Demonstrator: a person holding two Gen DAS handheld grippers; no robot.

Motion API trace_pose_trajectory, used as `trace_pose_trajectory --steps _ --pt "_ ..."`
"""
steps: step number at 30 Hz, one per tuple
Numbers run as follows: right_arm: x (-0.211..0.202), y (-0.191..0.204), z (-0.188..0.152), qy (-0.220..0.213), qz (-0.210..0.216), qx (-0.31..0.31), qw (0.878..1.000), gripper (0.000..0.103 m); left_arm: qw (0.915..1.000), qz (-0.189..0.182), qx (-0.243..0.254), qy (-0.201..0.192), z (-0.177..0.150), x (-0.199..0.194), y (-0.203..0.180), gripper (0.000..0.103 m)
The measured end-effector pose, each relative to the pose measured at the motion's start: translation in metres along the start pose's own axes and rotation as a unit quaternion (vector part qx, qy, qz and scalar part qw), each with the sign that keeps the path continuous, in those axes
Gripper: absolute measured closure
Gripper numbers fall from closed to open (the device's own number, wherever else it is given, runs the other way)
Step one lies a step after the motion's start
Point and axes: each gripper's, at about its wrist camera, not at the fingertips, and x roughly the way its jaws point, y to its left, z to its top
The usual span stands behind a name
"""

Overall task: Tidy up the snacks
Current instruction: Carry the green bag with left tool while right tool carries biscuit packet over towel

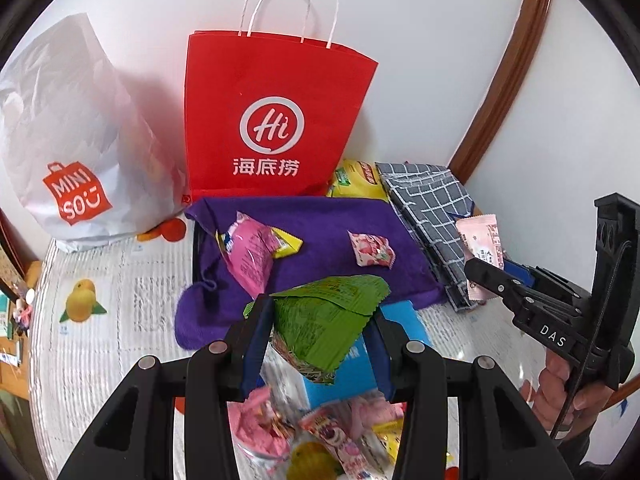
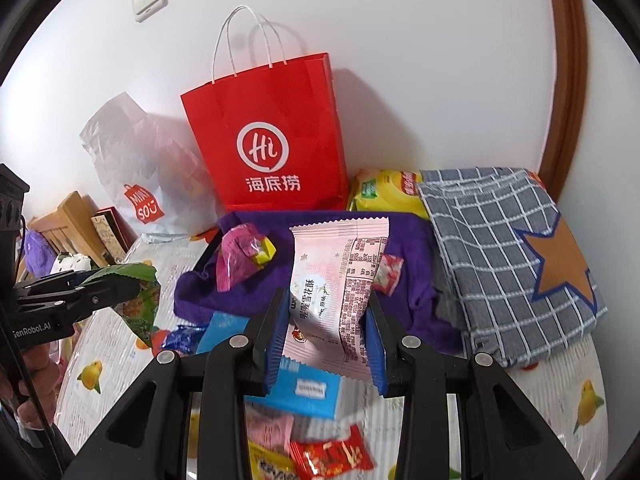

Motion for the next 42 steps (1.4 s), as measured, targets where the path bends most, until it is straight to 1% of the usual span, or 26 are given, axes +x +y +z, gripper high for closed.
trace_pose_trajectory --steps 5,10,17,20,23,25,27,28,31,35,37,42 --pt "0.019 0.006 0.016 0.006 0.002 -0.011 1.000 0.067 1.0000 0.006 0.001 -0.003 0.016 0.009 0.006 0.061" --pt "0.033 0.006 0.033 0.003 0.001 -0.015 1.000 0.067 0.9999 0.013 -0.001 -0.002 0.033 0.022 0.011 0.061" --pt "0.048 0.002 0.059 -0.006 0.007 -0.018 1.000 0.067 0.9998 0.014 0.008 -0.010 0.060 0.041 0.007 0.061" --pt "0.058 -0.002 0.065 -0.006 0.010 -0.015 1.000 0.067 0.9997 0.015 0.016 -0.010 0.066 0.054 0.005 0.062" --pt "0.074 -0.007 0.064 0.002 0.012 -0.013 1.000 0.067 0.9997 0.015 0.019 0.002 0.062 0.073 0.007 0.062" --pt "0.087 -0.011 0.062 0.012 0.011 -0.012 1.000 0.067 0.9996 0.016 0.016 0.018 0.058 0.090 0.012 0.062" --pt "0.100 -0.015 0.061 0.025 0.007 -0.014 1.000 0.067 0.9988 0.028 0.017 0.036 0.057 0.104 0.016 0.062" --pt "0.106 -0.018 0.060 0.027 0.007 -0.013 1.000 0.067 0.9987 0.033 0.019 0.035 0.057 0.107 0.017 0.062" --pt "0.117 -0.022 0.056 0.040 0.004 -0.024 0.999 0.067 0.9986 0.034 0.011 0.039 0.056 0.110 0.026 0.062" --pt "0.129 -0.029 0.053 0.055 -0.004 -0.023 0.998 0.067 0.9981 0.047 -0.003 0.040 0.057 0.112 0.038 0.062" --pt "0.133 -0.032 0.051 0.062 -0.008 -0.020 0.998 0.067 0.9981 0.045 -0.013 0.041 0.057 0.112 0.043 0.062" --pt "0.134 -0.032 0.050 0.066 -0.008 -0.030 0.997 0.067 0.9982 0.043 -0.017 0.039 0.057 0.109 0.046 0.062"
